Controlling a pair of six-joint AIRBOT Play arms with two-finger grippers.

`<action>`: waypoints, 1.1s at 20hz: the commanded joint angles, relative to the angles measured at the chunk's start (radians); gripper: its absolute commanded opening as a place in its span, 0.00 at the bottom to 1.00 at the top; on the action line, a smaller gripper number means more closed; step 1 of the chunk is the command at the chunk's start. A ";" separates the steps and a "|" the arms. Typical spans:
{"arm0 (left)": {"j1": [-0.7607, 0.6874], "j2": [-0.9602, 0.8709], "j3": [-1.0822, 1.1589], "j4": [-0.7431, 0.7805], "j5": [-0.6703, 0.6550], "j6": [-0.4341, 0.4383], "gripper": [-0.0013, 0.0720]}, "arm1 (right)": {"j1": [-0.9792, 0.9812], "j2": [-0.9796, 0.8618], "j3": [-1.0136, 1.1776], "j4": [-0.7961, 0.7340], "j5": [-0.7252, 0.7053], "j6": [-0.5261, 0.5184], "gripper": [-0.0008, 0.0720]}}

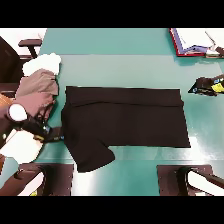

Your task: Fold the shirts.

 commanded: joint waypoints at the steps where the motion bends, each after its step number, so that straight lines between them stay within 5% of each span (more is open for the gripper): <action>1: 0.001 0.071 -0.164 -0.085 0.054 -0.034 0.69 | 0.001 0.010 0.000 0.000 -0.005 0.000 0.55; 8: 0.000 0.071 -0.251 -0.277 0.261 0.024 0.68 | 0.001 0.010 0.000 0.000 -0.003 0.000 0.55; 10: 0.000 0.071 -0.250 -0.301 0.274 0.034 0.25 | 0.001 0.010 0.000 0.000 0.006 0.000 0.55; 12: 0.000 0.071 -0.244 -0.337 0.275 0.085 0.06 | -0.006 0.010 -0.001 -0.004 0.043 -0.005 0.55; 17: 0.000 0.071 -0.135 -0.309 0.196 0.114 0.06 | -0.195 0.083 -0.243 -0.047 0.102 -0.013 0.56; 19: 0.000 0.071 -0.095 -0.311 0.195 0.127 0.06 | -0.311 0.126 -0.414 -0.084 0.102 -0.012 0.87; 21: 0.000 0.071 -0.074 -0.311 0.207 0.128 0.06 | -0.442 0.147 -0.588 -0.079 0.085 -0.012 0.86; 22: 0.000 0.071 -0.072 -0.311 0.214 0.128 0.06 | -0.485 0.149 -0.655 -0.079 0.074 -0.012 0.77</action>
